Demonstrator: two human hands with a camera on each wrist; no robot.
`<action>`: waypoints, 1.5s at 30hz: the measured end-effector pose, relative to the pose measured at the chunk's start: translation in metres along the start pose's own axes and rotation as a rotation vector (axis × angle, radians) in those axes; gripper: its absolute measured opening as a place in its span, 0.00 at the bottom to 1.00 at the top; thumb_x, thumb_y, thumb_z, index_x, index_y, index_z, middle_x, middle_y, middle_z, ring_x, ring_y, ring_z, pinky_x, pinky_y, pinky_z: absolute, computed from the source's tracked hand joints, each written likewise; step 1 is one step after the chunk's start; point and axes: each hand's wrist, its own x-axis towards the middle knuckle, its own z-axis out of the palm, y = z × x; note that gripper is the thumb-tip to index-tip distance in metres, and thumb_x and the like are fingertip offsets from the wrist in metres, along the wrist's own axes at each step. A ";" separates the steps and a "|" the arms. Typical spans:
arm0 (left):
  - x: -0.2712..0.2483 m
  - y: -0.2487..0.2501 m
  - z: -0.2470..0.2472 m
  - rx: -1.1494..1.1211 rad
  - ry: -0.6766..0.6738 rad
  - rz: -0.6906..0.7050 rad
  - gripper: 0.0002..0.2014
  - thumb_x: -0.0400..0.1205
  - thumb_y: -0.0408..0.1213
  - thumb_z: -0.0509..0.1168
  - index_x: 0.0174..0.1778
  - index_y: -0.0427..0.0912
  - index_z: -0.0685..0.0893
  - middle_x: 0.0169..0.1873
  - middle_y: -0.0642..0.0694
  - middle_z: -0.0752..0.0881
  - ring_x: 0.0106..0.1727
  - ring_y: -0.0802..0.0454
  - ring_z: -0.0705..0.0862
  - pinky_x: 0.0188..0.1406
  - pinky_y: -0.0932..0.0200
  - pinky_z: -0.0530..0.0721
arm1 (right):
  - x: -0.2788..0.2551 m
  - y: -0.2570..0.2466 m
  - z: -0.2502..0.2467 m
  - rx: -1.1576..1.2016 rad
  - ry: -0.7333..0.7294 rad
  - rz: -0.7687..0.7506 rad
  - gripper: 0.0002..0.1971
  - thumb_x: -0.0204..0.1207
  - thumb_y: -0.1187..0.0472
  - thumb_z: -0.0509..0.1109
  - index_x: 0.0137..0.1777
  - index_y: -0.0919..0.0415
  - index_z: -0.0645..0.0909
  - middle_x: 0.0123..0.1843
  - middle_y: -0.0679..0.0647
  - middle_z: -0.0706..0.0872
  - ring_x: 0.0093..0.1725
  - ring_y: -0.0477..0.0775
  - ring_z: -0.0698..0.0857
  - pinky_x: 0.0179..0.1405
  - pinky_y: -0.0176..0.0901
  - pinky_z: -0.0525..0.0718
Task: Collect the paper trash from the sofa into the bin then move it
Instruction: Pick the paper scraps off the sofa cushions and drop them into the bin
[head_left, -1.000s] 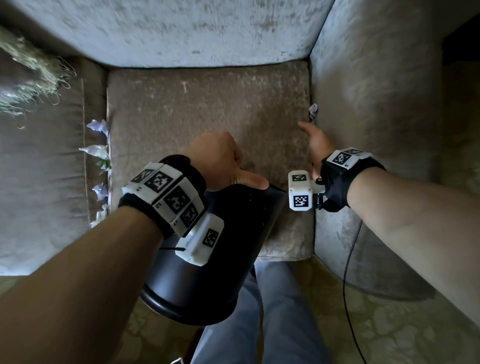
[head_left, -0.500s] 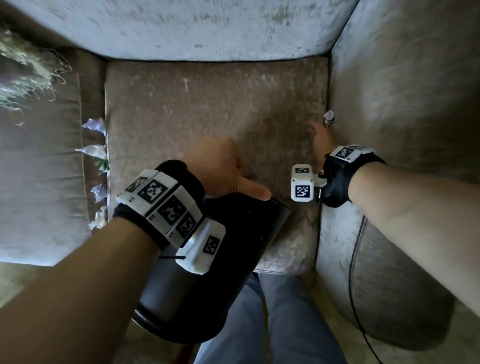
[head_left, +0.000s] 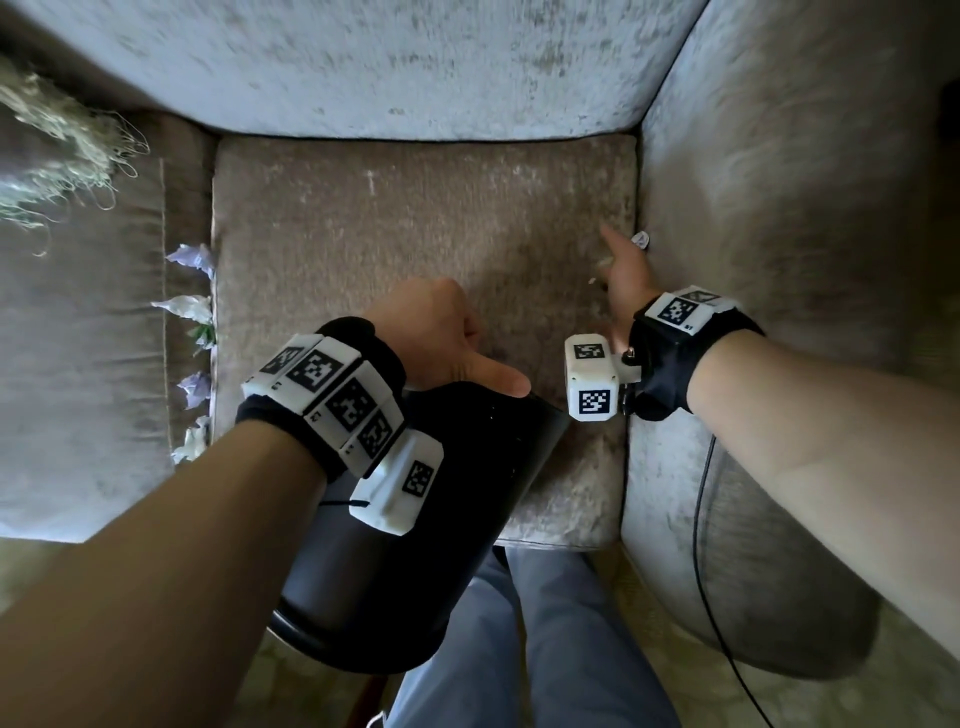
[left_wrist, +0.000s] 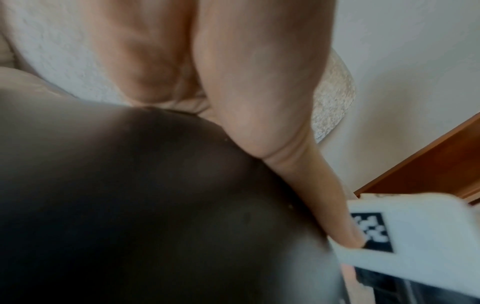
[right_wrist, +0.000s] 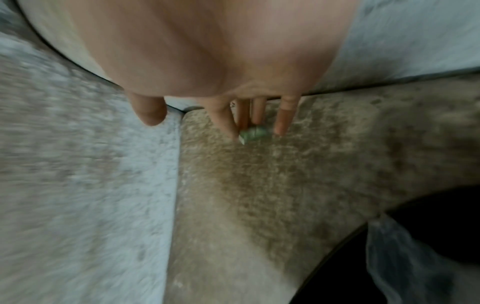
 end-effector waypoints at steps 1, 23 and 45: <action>-0.001 0.000 0.000 0.001 0.007 0.003 0.33 0.55 0.70 0.75 0.19 0.44 0.70 0.18 0.48 0.70 0.24 0.50 0.71 0.26 0.54 0.68 | -0.018 -0.002 0.003 -0.063 -0.044 -0.024 0.39 0.71 0.30 0.60 0.67 0.63 0.80 0.52 0.55 0.85 0.52 0.56 0.80 0.63 0.59 0.78; 0.009 -0.012 -0.014 -0.111 -0.091 0.011 0.31 0.56 0.64 0.80 0.20 0.44 0.69 0.22 0.46 0.69 0.28 0.50 0.70 0.32 0.54 0.70 | -0.026 -0.025 -0.006 -0.950 0.009 -0.253 0.23 0.88 0.60 0.49 0.83 0.55 0.62 0.85 0.61 0.60 0.83 0.69 0.60 0.83 0.59 0.58; 0.019 -0.010 -0.022 -0.110 -0.087 -0.041 0.26 0.56 0.62 0.81 0.22 0.41 0.83 0.24 0.49 0.82 0.30 0.54 0.83 0.33 0.57 0.82 | -0.005 -0.044 0.015 -0.589 0.343 -0.051 0.55 0.45 0.21 0.65 0.74 0.51 0.77 0.73 0.59 0.78 0.66 0.66 0.80 0.70 0.58 0.77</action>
